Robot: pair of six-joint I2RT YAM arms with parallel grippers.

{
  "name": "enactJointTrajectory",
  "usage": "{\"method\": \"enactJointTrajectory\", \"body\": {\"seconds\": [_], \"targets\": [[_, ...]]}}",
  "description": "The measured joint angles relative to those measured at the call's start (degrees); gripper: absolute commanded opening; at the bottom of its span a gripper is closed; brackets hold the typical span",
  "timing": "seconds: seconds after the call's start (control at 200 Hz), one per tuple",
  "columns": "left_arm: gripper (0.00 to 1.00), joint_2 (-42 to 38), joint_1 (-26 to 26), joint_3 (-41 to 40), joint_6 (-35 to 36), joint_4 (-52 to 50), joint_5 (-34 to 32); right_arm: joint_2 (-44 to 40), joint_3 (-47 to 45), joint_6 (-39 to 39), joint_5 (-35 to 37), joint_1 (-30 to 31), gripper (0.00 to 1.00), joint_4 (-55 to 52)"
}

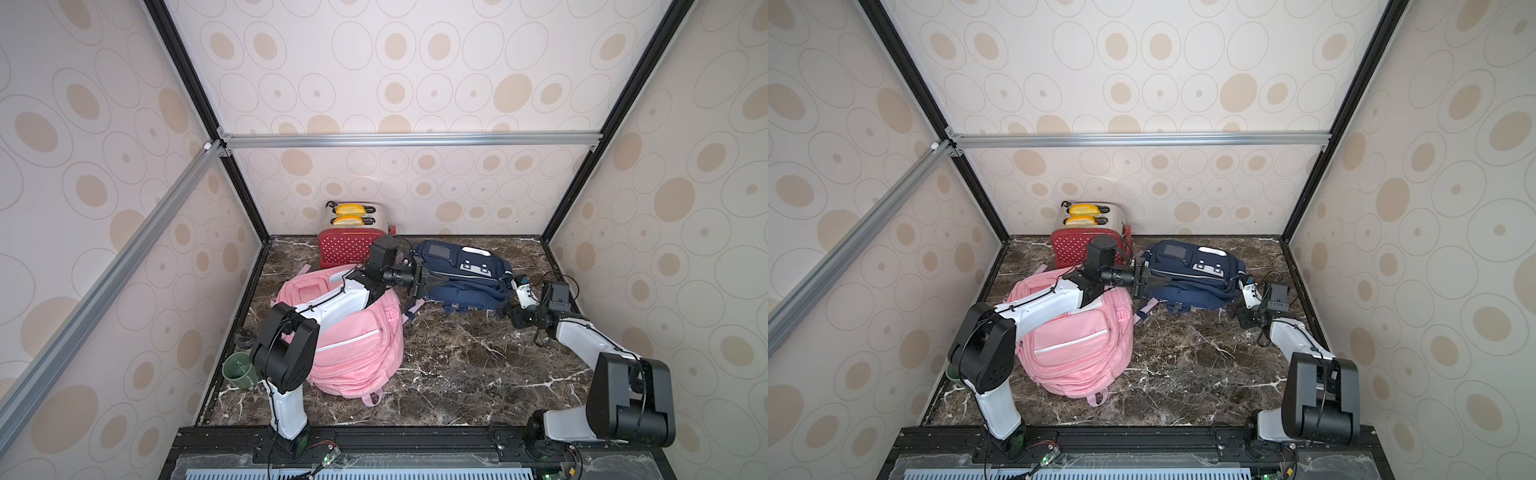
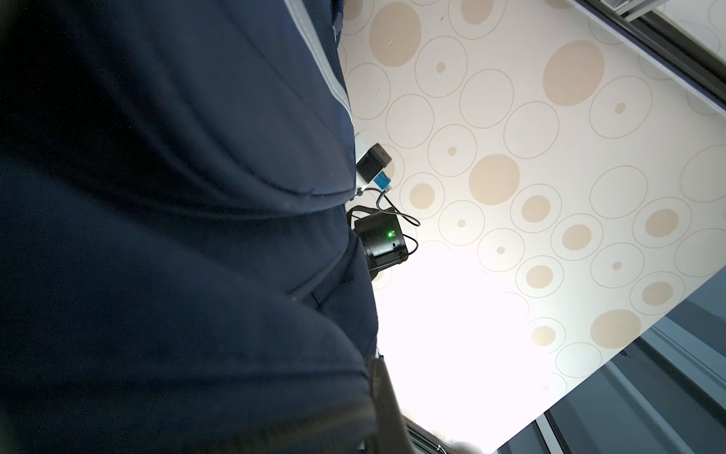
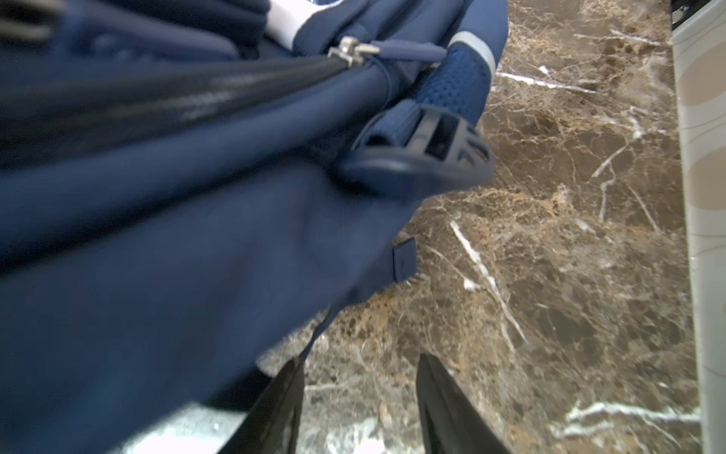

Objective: Zip up the backpack
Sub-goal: Adjust the backpack at the center of the board.

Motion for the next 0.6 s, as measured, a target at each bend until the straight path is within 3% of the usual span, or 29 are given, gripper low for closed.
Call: {"method": "enactJointTrajectory", "body": {"seconds": [0.215,0.275,0.346,0.601], "targets": [[0.0,0.0,0.0,-0.24,-0.02,0.44,-0.09,4.85,6.78,-0.76,0.24,0.26,0.41,0.98],[0.0,0.0,0.0,-0.55,-0.04,1.11,-0.13,4.9,8.7,-1.4,0.13,0.26,0.29,0.52],[0.0,0.0,0.0,-0.79,-0.22,1.53,-0.48,5.49,10.91,-1.9,-0.22,0.31,0.0,-0.15],[0.0,0.0,0.11,-1.38,-1.97,3.41,-1.97,10.88,13.68,-3.21,-0.11,0.42,0.0,-0.24]]}}
